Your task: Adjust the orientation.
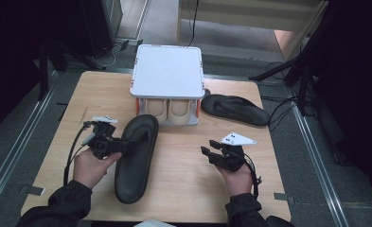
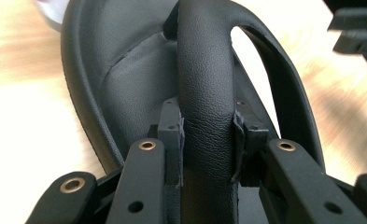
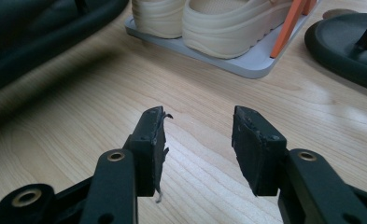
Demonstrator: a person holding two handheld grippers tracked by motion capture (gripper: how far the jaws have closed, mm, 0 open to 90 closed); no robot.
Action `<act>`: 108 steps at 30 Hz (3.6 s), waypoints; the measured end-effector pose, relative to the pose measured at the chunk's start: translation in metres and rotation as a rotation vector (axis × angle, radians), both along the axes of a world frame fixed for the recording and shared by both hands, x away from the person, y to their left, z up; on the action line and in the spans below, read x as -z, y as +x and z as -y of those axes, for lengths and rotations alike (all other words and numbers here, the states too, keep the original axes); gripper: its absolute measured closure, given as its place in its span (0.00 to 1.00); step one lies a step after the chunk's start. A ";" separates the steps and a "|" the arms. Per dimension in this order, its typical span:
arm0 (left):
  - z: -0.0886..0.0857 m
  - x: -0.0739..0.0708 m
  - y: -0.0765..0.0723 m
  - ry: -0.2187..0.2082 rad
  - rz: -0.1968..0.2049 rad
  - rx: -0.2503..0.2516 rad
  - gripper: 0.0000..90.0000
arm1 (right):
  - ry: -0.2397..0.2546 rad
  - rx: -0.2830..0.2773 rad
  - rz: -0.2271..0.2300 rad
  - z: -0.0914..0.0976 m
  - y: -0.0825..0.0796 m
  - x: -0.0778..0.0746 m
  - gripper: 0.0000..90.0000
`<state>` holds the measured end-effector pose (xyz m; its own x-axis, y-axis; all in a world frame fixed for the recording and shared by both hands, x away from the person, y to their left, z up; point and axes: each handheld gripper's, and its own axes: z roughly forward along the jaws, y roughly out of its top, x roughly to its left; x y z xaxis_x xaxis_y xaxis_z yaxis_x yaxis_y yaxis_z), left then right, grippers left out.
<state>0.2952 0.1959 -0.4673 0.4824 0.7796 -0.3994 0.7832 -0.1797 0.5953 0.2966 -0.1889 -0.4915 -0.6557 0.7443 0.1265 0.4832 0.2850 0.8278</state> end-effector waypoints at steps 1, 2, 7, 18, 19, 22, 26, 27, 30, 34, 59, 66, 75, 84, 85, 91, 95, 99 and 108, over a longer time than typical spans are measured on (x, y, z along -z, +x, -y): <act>0.004 0.003 0.000 -0.003 -0.007 0.003 0.78 | -0.002 0.001 0.001 0.000 0.000 0.000 0.61; 0.009 0.007 0.002 0.000 -0.012 0.008 0.78 | -0.002 0.003 -0.001 0.001 0.000 0.000 0.61; 0.026 0.021 0.006 -0.013 -0.025 0.012 0.77 | 0.001 0.006 0.005 0.002 -0.001 -0.001 0.61; 0.045 0.041 0.001 -0.004 -0.039 0.031 0.77 | 0.001 0.013 0.007 0.005 -0.001 -0.001 0.61; 0.045 0.042 0.001 -0.001 -0.037 0.024 0.77 | 0.001 0.013 0.007 0.005 -0.001 -0.001 0.61; 0.043 0.045 0.000 -0.003 -0.037 0.013 0.77 | 0.002 0.015 0.007 0.005 -0.001 -0.001 0.61; 0.043 0.047 0.000 -0.011 -0.035 0.010 0.77 | 0.001 0.017 0.005 0.006 -0.001 -0.001 0.61; 0.043 0.047 0.000 -0.011 -0.036 0.012 0.77 | 0.003 0.017 0.005 0.006 -0.001 -0.001 0.61; 0.042 0.048 0.000 -0.014 -0.037 0.020 0.76 | 0.003 0.017 0.005 0.006 -0.001 -0.001 0.61; 0.039 0.047 0.002 -0.059 -0.055 0.038 0.67 | 0.001 0.014 0.005 0.005 -0.001 0.000 0.61; -0.009 0.041 -0.019 0.031 -0.049 0.056 1.00 | 0.016 0.029 0.014 0.010 0.000 -0.002 0.65; -0.007 0.054 -0.025 0.061 -0.091 0.054 1.00 | 0.018 0.034 0.021 0.011 0.003 -0.005 0.66; 0.000 0.055 -0.030 0.043 -0.093 0.068 1.00 | 0.022 0.046 0.023 0.018 0.009 -0.007 0.66; 0.004 0.052 -0.038 0.017 -0.081 0.078 0.98 | 0.031 0.077 0.007 0.031 0.021 -0.005 0.66; 0.003 0.052 -0.037 0.011 -0.087 0.075 0.98 | 0.035 0.080 0.006 0.032 0.022 -0.004 0.66; 0.001 0.051 -0.045 0.016 -0.077 0.081 0.99 | 0.024 0.085 -0.003 0.035 0.025 -0.003 0.67; 0.000 0.049 -0.047 0.010 -0.073 0.084 0.99 | 0.033 0.099 0.007 0.039 0.030 -0.006 0.67; 0.005 0.052 -0.052 0.013 -0.077 0.098 0.99 | 0.030 0.107 0.007 0.043 0.035 -0.008 0.68; 0.013 0.051 -0.062 -0.006 -0.057 0.096 0.99 | 0.009 0.132 0.008 0.056 0.062 -0.010 0.69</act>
<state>0.2334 0.1824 -0.5188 0.5310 0.7286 -0.4327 0.7951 -0.2520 0.5516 0.3588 -0.2450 -0.4818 -0.5532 0.8231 0.1286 0.5097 0.2123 0.8338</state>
